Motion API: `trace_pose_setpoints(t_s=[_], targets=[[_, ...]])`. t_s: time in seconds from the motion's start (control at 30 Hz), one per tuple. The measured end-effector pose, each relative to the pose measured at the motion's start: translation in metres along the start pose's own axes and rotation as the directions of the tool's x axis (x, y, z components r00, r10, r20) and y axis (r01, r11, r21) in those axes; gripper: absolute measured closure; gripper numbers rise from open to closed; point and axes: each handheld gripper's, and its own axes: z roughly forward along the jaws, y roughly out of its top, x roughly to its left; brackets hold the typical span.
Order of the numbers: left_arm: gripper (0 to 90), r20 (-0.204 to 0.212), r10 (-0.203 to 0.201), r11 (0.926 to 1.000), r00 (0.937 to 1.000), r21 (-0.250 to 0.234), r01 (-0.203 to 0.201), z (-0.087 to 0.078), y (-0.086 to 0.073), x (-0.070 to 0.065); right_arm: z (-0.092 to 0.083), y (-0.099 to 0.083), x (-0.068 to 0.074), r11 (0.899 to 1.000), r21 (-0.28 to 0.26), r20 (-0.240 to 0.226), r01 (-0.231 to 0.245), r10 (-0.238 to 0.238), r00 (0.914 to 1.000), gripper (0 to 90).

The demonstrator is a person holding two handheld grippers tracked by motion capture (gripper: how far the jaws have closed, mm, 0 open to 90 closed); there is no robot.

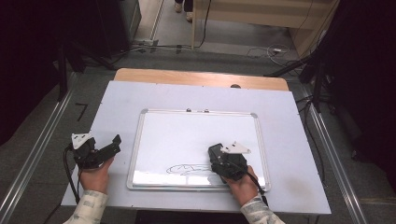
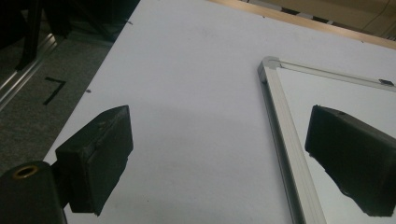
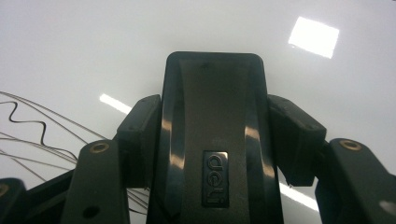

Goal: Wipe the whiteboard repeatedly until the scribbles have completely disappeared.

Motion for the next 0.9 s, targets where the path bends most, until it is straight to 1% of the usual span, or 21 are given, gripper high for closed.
trace_pose_setpoints(t_s=[0.43,0.57,0.9], targets=[[8.2,-0.001,0.0,1.0,1.0,0.0,0.0,0.0,0.0,0.0,0.004,0.004,0.011,1.0,-0.004,-0.02,0.011,-0.011,0.9998,38.5],[8.2,0.0,0.0,1.0,1.0,0.0,0.0,0.0,0.0,0.0,0.005,0.004,0.013,1.0,-0.003,-0.021,0.013,-0.013,0.9997,38.5],[8.2,-0.001,0.001,1.0,1.0,0.0,-0.001,0.0,0.0,0.0,0.007,0.006,0.016,1.0,-0.006,-0.048,0.025,-0.025,0.9986,38.4]])
